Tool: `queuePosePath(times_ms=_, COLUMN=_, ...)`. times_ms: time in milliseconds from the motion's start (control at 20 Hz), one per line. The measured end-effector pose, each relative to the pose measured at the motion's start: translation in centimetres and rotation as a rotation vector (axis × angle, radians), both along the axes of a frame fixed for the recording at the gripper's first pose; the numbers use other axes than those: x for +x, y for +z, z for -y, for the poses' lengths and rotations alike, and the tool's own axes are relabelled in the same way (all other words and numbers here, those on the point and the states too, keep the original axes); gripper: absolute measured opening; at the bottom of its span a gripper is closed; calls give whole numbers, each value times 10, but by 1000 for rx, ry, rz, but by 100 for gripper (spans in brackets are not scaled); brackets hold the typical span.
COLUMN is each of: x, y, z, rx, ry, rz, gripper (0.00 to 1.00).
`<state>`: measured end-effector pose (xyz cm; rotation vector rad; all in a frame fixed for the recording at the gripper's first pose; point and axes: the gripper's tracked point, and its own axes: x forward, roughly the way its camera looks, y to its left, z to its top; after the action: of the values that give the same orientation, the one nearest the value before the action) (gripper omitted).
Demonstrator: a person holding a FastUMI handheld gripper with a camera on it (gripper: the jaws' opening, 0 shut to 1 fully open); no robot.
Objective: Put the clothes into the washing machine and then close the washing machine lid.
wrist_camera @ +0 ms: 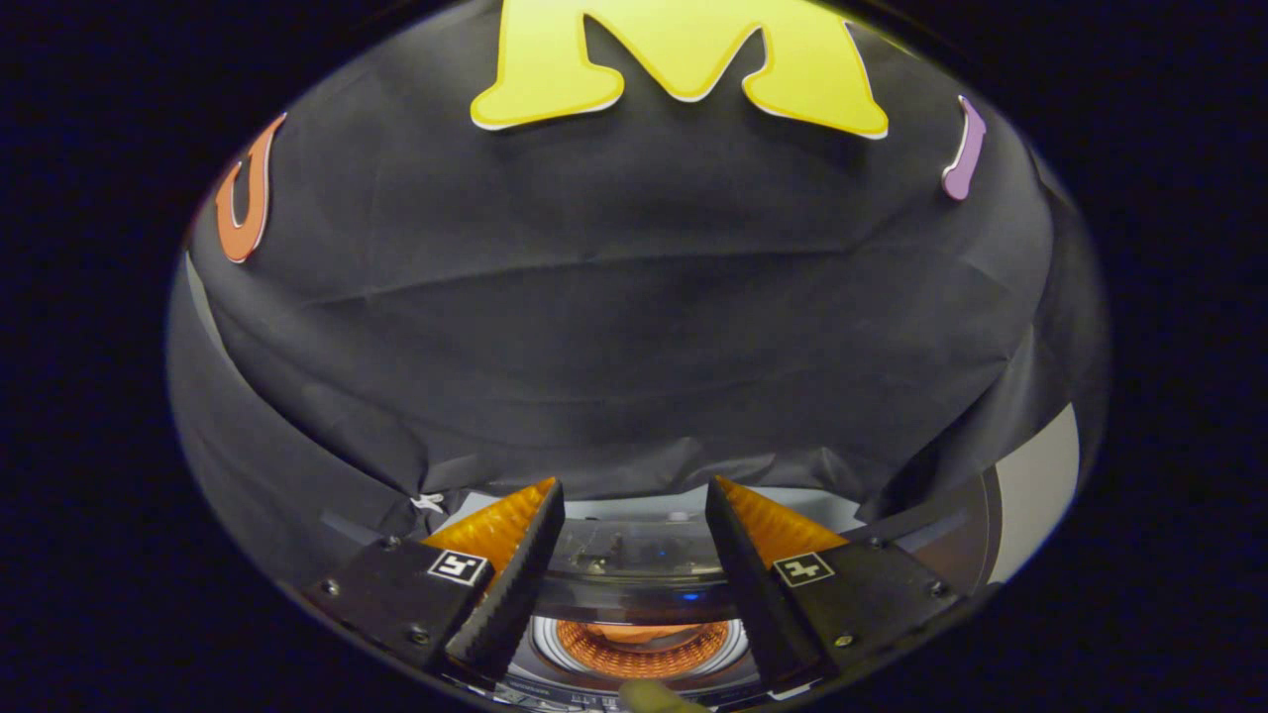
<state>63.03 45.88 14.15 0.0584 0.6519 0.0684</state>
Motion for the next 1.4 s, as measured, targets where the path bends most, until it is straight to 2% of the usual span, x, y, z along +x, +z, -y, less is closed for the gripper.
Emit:
queuePosePath(times_ms=500, x=-36, y=-6, z=1, rx=-12, ry=21, rz=32, gripper=91)
queuePosePath(times_ms=1200, x=-93, y=-26, z=4, rx=-37, ry=2, rz=48, gripper=90)
queuePosePath(times_ms=1400, x=-111, y=-37, z=2, rx=-64, ry=32, rz=42, gripper=90)
